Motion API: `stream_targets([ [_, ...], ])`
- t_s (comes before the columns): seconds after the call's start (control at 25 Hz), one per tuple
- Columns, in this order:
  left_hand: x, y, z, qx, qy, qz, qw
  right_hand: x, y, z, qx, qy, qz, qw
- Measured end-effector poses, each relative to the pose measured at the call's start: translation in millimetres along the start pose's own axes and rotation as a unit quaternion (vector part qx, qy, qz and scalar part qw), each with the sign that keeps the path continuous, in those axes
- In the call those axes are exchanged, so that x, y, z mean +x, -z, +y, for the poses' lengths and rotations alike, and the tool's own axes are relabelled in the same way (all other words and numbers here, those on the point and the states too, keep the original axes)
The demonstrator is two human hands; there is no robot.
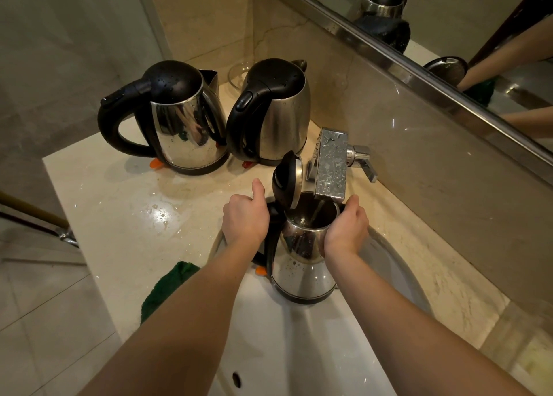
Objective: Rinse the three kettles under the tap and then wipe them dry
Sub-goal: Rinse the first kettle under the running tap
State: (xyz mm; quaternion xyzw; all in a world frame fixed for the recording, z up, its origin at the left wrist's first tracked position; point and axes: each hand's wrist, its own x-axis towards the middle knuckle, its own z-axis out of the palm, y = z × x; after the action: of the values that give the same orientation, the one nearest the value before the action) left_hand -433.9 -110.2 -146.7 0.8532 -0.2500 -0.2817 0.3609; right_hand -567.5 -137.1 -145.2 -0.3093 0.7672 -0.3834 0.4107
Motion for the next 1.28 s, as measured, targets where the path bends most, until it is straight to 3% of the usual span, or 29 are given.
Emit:
stream_targets([
  [1.28, 1.3, -0.6, -0.7, -0.005, -0.005, 0.004, 1.000, 2.3, -3.1, 2.6, 0.007, -0.010, 0.000, 1.000],
])
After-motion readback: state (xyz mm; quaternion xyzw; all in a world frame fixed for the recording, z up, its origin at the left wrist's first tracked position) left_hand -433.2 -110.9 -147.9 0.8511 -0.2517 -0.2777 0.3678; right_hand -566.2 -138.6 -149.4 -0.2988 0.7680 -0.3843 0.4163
